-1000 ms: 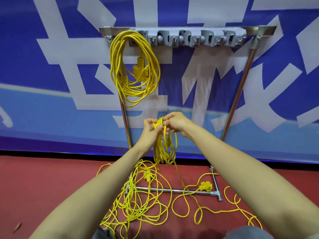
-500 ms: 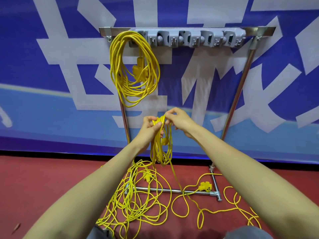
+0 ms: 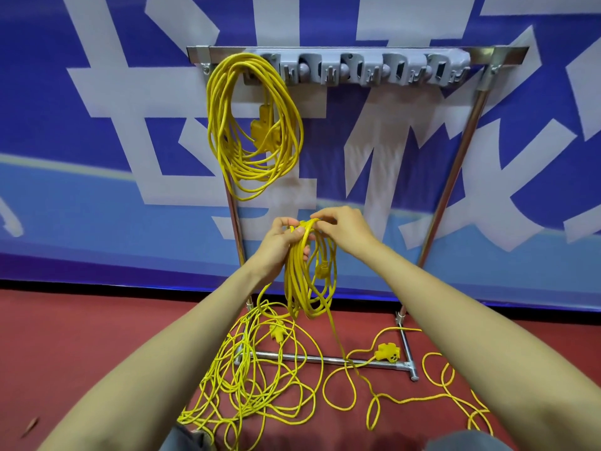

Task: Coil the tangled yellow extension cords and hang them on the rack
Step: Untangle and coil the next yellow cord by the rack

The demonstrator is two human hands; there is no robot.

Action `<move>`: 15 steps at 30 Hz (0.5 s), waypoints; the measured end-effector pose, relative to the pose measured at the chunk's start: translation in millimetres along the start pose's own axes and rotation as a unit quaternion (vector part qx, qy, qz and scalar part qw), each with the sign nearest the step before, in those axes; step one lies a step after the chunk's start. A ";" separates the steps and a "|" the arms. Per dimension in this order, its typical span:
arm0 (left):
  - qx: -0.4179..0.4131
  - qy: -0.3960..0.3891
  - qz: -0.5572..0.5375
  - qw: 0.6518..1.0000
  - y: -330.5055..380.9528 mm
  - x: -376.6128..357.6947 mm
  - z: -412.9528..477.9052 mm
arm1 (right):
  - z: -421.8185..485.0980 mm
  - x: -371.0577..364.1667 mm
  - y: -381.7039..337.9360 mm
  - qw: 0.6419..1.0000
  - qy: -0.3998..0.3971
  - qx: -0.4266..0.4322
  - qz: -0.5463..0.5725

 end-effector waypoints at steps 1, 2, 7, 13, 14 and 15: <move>0.004 0.002 0.002 1.000 0.6 0.8 0.8 | 0.0 0.6 0.3 1.000 -0.004 0.000 0.003; 0.010 0.001 0.005 1.000 0.7 1.5 1.4 | 1.1 0.9 1.3 1.000 -0.010 -0.001 -0.001; 0.032 -0.020 0.046 0.998 4.6 3.7 0.1 | 2.3 -12.3 12.8 0.986 -0.112 0.005 -0.124; 0.045 -0.146 0.124 0.980 24.8 7.6 -3.6 | 9.0 -13.5 24.2 0.985 -0.152 0.074 0.037; 0.051 -0.161 0.127 0.977 28.2 7.2 -3.4 | 9.3 -11.9 24.9 0.982 -0.167 0.072 0.054; 0.057 -0.169 0.130 0.975 31.1 7.7 -3.5 | 8.7 -9.5 24.6 0.979 -0.180 0.066 0.063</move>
Point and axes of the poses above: each hand's wrist, its own z-axis towards the middle knuckle, its own x-axis out of the back of the hand, y = z × x, the point moved 1 cm from there along z, towards the middle knuckle, and after that the axes turned 11 degrees about -y, right-handed, at the moved point
